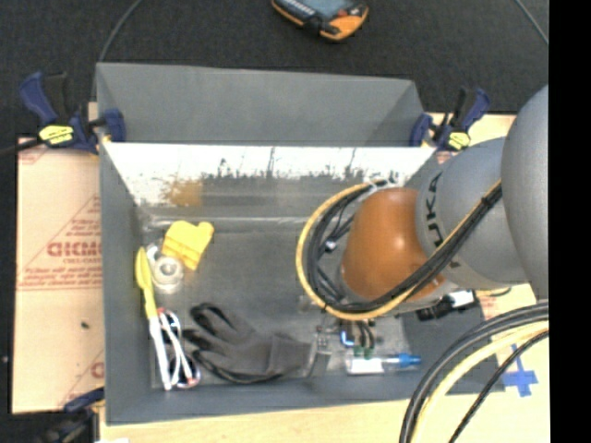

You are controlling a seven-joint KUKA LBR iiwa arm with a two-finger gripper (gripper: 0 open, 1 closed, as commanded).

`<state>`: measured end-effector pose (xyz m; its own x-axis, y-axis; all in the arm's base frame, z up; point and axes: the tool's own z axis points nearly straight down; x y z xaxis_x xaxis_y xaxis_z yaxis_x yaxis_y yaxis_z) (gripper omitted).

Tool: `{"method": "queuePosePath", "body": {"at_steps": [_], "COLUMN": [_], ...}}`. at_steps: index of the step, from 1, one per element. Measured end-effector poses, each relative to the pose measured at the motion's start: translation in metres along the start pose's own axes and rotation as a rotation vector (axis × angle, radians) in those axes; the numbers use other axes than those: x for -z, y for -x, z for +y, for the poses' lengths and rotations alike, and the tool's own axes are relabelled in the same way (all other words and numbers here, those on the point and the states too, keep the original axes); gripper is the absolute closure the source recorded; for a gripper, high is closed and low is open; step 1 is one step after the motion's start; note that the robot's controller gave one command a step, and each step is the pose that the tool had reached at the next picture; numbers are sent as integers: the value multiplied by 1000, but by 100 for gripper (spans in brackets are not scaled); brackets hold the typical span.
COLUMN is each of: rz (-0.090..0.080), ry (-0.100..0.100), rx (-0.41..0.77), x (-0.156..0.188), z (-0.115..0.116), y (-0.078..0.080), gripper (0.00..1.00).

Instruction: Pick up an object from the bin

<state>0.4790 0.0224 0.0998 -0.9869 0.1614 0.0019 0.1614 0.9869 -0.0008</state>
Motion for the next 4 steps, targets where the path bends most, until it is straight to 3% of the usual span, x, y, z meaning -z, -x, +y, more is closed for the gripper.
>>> {"method": "queuePosePath", "body": {"at_steps": [1,2,4], "rz": [-19,-7,-2], "ry": [0,1,0], "rx": [27,475,474], "x": [-29,-29,-24], "z": [25,65,64], "y": [-5,-13,-14], "gripper": [0,100,100]}}
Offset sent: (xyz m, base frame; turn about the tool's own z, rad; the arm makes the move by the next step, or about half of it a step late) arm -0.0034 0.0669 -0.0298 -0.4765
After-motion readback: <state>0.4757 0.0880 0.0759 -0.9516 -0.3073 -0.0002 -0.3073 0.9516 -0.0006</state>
